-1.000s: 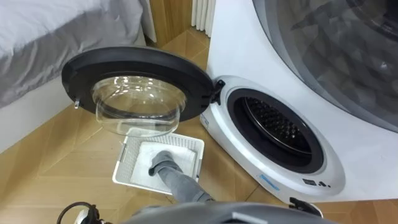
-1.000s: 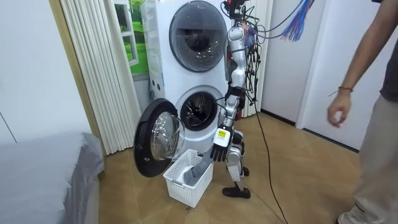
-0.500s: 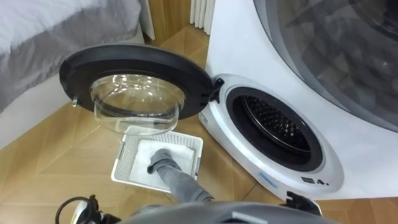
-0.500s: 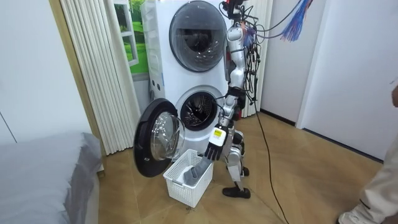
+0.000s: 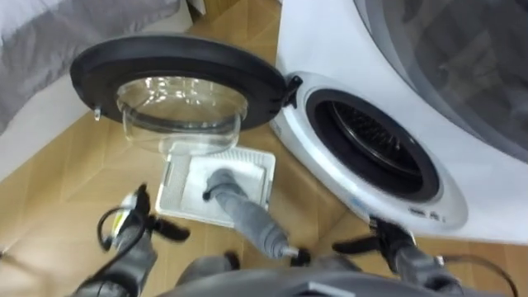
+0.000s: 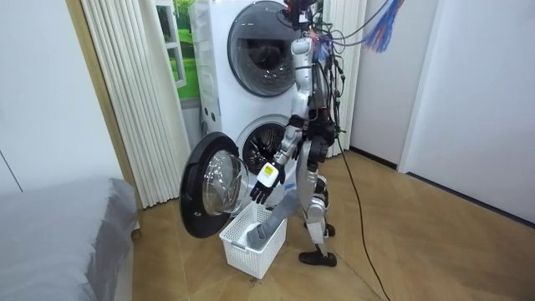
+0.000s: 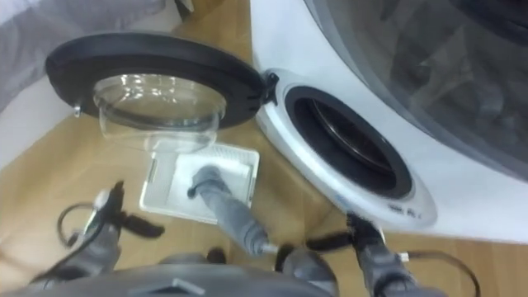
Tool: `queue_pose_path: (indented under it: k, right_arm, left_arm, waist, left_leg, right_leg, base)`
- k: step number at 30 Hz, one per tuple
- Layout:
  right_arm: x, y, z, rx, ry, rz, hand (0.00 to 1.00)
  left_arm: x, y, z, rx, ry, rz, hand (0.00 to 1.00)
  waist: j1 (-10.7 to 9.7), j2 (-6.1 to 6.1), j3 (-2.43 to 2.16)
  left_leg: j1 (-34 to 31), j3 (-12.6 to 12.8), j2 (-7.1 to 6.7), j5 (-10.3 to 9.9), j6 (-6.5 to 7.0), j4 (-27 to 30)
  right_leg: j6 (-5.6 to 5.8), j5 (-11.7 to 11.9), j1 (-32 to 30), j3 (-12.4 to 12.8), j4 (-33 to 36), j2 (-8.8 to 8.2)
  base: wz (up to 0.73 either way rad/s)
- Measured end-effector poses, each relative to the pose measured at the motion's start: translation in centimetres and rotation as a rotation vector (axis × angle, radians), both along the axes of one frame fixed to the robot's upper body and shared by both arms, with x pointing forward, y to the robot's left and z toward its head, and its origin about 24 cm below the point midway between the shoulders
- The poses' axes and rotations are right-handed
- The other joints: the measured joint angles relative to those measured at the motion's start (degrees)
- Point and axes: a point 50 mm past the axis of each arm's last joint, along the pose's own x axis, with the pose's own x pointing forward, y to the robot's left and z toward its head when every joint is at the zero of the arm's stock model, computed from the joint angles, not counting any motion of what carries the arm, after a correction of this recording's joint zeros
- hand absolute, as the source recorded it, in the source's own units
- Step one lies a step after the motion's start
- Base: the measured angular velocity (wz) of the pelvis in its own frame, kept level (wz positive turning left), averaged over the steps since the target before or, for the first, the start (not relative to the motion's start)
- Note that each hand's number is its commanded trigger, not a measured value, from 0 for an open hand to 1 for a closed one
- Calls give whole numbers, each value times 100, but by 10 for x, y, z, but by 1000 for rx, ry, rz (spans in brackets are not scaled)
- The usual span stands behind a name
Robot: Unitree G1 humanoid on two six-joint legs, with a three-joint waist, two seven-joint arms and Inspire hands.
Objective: Put towel into washing machine
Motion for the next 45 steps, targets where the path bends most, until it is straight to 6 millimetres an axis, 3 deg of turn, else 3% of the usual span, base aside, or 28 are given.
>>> queue_pose_path:
  k: [9,14,17,22,24,28,31,33,35,39,45]
  right_arm:
    - [41,21,11,-9,-98,71,0]
    - [53,31,16,-11,-132,114,0]
    - [64,35,21,-20,-175,136,0]
    - [86,44,34,-8,-267,137,0]
    - [100,50,43,1,-317,157,0]
    - [112,58,52,25,-356,161,0]
    - [120,63,58,53,-394,149,0]
    - [123,66,62,84,-415,135,0]
    - [126,70,65,125,-433,120,0]
    - [134,78,73,193,-475,108,0]
    - [140,88,79,276,-521,93,0]
  left_arm:
    - [56,-29,22,2,-131,-123,0]
    - [80,-40,36,48,-190,-242,0]
    - [92,-44,45,111,-231,-325,0]
    - [116,-58,63,218,-312,-480,0]
    - [130,-63,76,274,-362,-533,0]
    - [146,-72,91,322,-417,-593,0]
    - [150,-75,96,379,-437,-642,0]
    - [152,-80,98,428,-449,-710,0]
    - [150,-79,96,457,-432,-736,0]
    - [148,-82,93,481,-414,-796,0]
    - [144,-86,90,531,-405,-897,0]
  waist:
    - [-144,-7,192]
    - [-245,-11,250]
    - [-287,-49,295]
    - [-341,-32,341]
    - [-457,-39,402]
    - [-572,-34,416]
    - [-648,-31,418]
    - [-673,-31,417]
    - [-740,-33,417]
    - [-922,-47,408]
    - [-1175,-59,404]
  left_leg:
    - [-1140,-62,21,30,-4,450]
    - [-1840,-26,23,29,-3,906]
    - [-2204,49,18,28,-3,1085]
    - [-3068,115,43,25,-3,1686]
    - [-3505,150,56,22,0,2051]
    - [-4227,263,178,-30,43,2731]
    - [-4740,351,257,-219,131,3191]
    - [-5107,369,294,-560,153,3582]
    - [-5419,362,320,-649,161,3927]
    - [-5770,361,330,-705,147,4411]
    - [-6149,366,429,-729,129,4870]
  right_leg:
    - [-2,-1,-1315,160,767,-54]
    - [-6,-4,-1980,185,1207,-115]
    - [-7,-5,-2512,466,1642,-123]
    - [-9,-6,-3228,547,1912,-142]
    - [-15,-10,-3670,648,2250,-158]
    - [-111,-93,-4237,771,2651,-115]
    - [-115,-310,-4723,797,3045,-99]
    - [-209,-577,-5179,887,3496,-92]
    - [-243,-664,-5504,910,3895,-107]
    - [-187,-757,-5919,1049,4444,-105]
    - [-217,-776,-6314,1056,4874,-83]
  base:
    - [-2]
    - [5]
    - [-3]
    - [-6]
    - [-4]
    - [0]
    - [0]
    - [-3]
    - [-3]
    - [2]
    - [-5]
